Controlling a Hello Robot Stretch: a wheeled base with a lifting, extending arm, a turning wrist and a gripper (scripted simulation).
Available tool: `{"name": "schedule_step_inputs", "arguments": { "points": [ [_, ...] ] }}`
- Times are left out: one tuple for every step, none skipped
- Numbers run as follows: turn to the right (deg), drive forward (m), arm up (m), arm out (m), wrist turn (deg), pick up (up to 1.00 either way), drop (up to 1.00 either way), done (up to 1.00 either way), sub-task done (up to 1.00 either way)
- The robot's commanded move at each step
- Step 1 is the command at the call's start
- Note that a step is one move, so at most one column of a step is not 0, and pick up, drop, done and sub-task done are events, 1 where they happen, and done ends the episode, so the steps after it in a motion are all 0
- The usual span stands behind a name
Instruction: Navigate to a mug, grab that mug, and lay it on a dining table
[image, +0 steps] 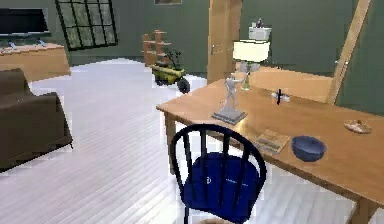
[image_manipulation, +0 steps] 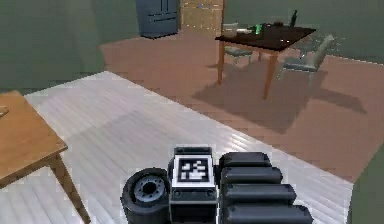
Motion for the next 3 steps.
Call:
{"name": "schedule_step_inputs", "arguments": {
  "points": [
    [-33.0,0.0,0.0,0.0,0.0,0.0,0.0,0.0,0.0],
    [0.0,0.9,0.0,0.0,0.0,0.0,0.0,0.0,0.0],
    [45.0,0.0,0.0,0.0,0.0,0.0,0.0,0.0,0.0]
  ]
}}
